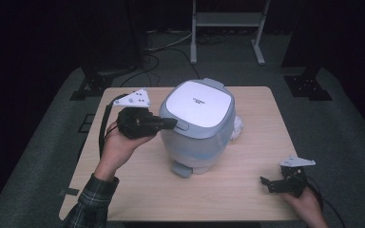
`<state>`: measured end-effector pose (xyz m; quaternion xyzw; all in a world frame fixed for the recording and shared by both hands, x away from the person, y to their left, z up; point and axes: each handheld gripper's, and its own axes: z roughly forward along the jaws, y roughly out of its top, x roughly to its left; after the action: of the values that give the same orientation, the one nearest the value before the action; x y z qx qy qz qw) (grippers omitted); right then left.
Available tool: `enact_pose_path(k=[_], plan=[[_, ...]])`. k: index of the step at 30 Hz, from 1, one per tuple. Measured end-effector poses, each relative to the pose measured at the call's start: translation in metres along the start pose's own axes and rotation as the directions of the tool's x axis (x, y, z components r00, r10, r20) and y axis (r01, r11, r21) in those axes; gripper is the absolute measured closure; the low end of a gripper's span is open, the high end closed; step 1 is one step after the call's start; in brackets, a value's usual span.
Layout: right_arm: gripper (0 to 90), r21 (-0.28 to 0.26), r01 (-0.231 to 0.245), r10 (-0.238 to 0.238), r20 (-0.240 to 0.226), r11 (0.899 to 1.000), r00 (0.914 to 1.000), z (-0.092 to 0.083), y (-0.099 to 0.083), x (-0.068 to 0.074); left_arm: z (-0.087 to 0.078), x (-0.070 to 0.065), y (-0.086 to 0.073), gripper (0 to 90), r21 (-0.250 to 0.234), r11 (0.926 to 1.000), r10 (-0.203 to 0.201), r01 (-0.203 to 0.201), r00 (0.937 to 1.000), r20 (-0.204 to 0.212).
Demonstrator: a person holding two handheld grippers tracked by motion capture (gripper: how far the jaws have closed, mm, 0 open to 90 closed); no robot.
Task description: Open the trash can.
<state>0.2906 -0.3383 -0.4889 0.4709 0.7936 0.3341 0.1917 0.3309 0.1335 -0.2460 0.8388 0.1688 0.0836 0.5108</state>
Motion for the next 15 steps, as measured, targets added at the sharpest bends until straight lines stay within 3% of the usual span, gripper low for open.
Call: enact_pose_path(k=[15], plan=[[0.0,0.000,0.000,0.000,0.000,1.000,1.0000,0.000,0.000,0.000,0.020,0.005,0.004,90.0,0.014,0.9999,0.007,-0.007,1.0000,-0.003]])
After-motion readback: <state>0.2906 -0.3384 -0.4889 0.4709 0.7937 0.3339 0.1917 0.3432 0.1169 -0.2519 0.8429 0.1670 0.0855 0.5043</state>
